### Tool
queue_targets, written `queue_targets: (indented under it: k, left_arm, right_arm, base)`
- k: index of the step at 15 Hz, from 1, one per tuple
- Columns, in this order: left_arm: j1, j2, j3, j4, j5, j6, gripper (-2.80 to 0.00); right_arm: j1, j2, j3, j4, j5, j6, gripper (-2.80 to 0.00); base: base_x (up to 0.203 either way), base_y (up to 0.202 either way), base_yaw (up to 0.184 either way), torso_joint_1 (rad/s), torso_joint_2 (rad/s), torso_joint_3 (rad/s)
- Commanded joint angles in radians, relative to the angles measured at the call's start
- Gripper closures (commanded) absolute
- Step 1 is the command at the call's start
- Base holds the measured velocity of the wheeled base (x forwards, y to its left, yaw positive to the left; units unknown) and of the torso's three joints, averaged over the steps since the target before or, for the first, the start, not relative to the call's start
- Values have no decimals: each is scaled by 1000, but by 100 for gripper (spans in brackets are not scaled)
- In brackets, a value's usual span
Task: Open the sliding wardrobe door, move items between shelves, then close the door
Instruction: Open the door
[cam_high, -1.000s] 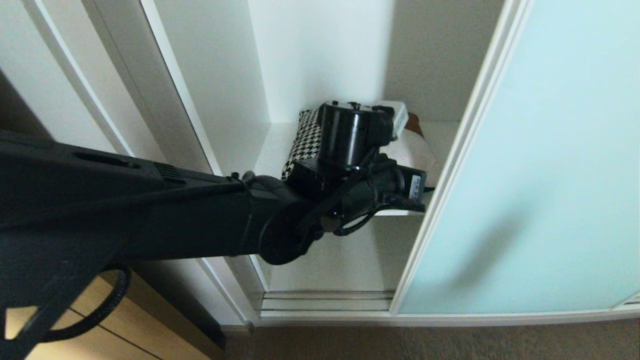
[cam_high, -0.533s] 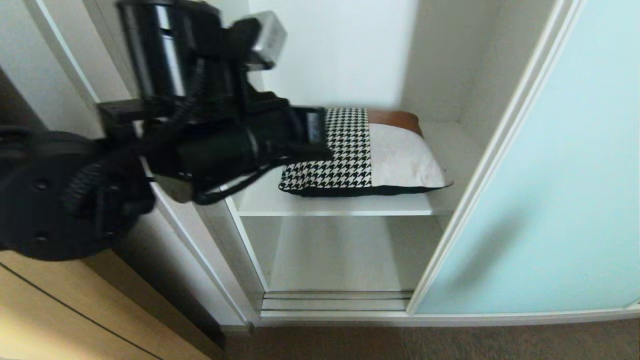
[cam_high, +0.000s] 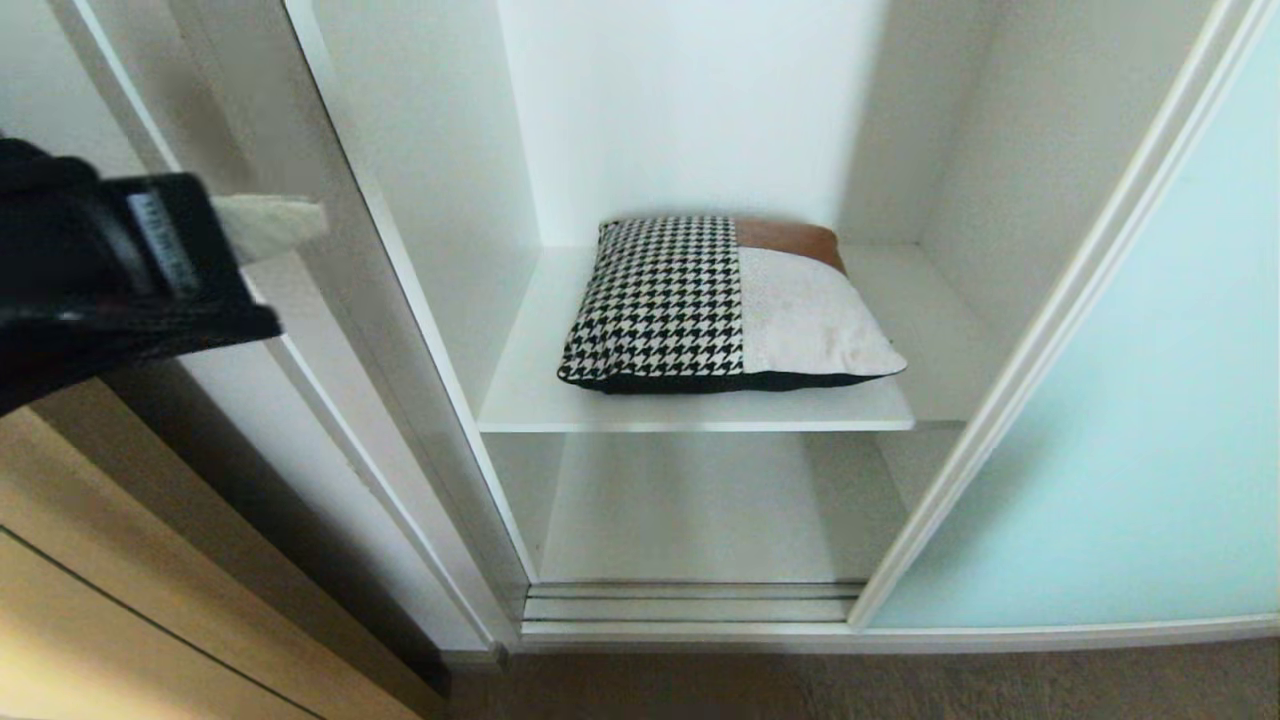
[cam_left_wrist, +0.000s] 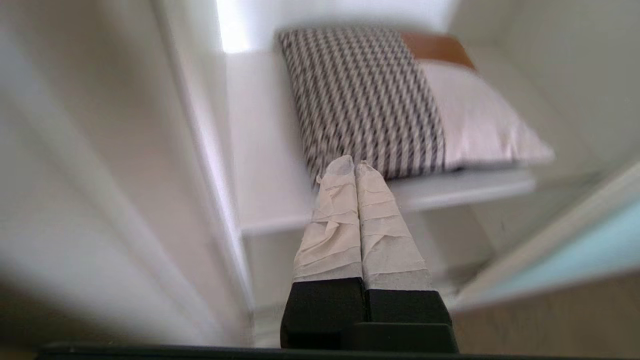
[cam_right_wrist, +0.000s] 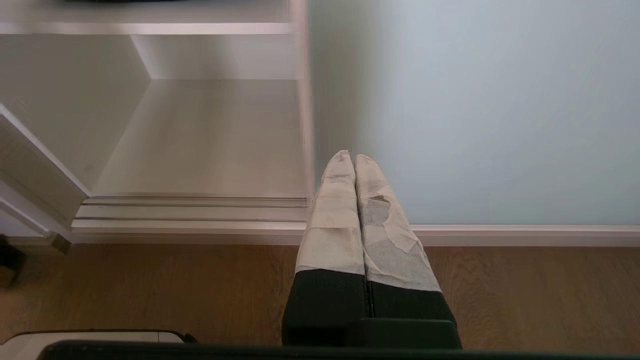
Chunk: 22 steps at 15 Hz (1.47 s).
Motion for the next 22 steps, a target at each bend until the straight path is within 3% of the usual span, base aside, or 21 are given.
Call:
queue_targets:
  k: [1,4,6,11,16,17,20,22]
  left_arm:
    - [3,-151,50,47,13,-1,0]
    - [11,-275,208,65,91,-1,0]
    - [63,-354,294,72,131,0,0]
    - [244,-586,462,104,143,13,0]
    - [360,-852,531,263,151,1,0]
    - [373,-855,549,274,170,-15,0]
    - [374,-853,594,287,180,24,0]
    - [389,-853,642,284,240,21,0]
  right_arm:
    - [0,1,0,0,-1,0,0]
    - [0,1,0,0,-1,0,0]
    - [0,1,0,0,-1,0,0]
    - [0,1,0,0,-1,0,0]
    - [0,1,0,0,-1,0,0]
    - [0,1,0,0,-1,0,0]
    - [0,1,0,0,0,0,0]
    - [0,1,0,0,1,0,0]
  base:
    - [0,0,0,0,0,0]
    - [0,0,0,0,0,0]
    - [0,0,0,0,0,0]
    - [0,0,0,0,0,0]
    - [0,0,0,0,0,0]
    - [0,0,0,0,0,0]
    - [0,0,0,0,0,0]
    - [0,0,0,0,0,0]
